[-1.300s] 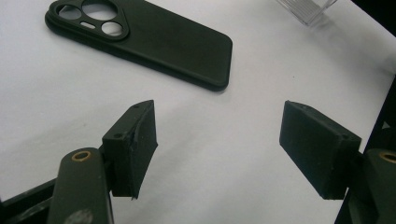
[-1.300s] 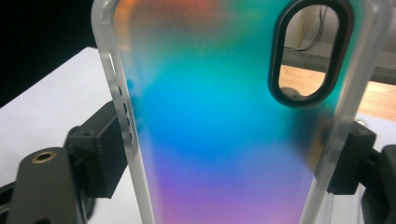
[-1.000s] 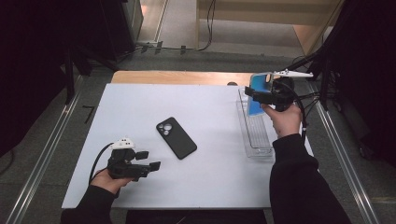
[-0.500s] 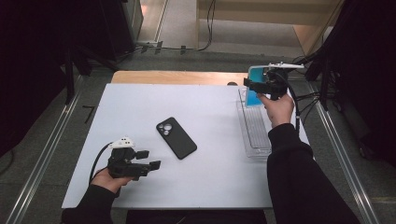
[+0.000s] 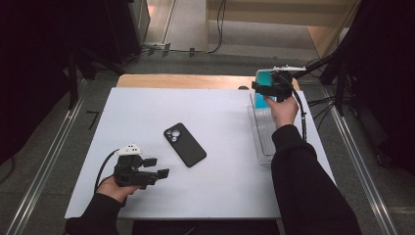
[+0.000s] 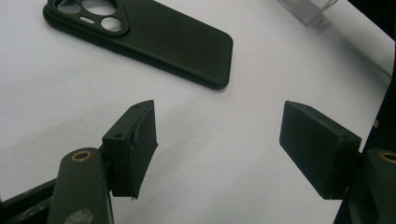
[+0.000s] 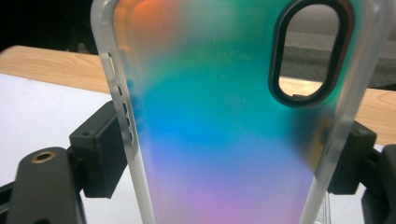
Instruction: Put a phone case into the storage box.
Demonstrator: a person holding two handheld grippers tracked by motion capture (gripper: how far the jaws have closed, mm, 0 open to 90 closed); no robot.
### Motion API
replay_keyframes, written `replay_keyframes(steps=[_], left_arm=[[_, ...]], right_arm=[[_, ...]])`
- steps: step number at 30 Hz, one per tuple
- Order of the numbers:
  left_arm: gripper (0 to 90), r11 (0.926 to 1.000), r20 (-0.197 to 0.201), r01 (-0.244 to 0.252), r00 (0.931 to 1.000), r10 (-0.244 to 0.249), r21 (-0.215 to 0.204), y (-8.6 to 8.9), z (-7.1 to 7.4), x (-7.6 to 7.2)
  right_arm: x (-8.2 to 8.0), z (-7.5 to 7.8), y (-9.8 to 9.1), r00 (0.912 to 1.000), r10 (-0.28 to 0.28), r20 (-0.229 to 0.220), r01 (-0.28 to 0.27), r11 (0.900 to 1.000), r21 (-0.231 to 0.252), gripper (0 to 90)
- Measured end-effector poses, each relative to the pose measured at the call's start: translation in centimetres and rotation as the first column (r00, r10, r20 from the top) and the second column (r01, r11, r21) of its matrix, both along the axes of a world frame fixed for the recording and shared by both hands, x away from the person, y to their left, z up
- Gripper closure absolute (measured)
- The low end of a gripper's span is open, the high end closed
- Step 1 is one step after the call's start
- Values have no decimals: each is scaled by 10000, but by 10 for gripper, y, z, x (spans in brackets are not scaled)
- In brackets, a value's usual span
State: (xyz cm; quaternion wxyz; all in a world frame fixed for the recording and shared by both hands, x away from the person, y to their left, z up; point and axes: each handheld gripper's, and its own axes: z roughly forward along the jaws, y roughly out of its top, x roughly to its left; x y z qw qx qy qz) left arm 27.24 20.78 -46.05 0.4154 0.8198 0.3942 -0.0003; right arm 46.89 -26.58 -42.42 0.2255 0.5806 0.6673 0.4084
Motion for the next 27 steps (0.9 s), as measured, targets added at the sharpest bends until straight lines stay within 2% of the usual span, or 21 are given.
replay_keyframes(steps=[5,9,12,18,21,27], left_arm=[[275,10000,-11,54,10000,-54,-7,-1,0,0],[275,10000,6,8,10000,-8,-2,0,0,0],[275,10000,2,2,10000,-2,-49,0,0,0],[275,10000,-51,72,10000,-72,-35,-1,-1,0],[275,10000,-53,75,10000,-75,-17,-2,-1,0],[275,10000,-58,58,10000,-58,-31,-1,-1,0]], right_arm=[[10,-14,-2,9993,-238,-281,231,9995,-219,159],[16,-23,-5,9977,-362,-575,353,9992,-165,157],[18,-28,-5,9947,-469,-914,479,9988,92,156],[21,-32,-3,9956,-491,-799,487,9988,-74,153],[26,-36,-1,9946,-651,-814,624,9974,-351,138],[31,-35,-1,9896,-884,-1134,829,9952,-522,76]])
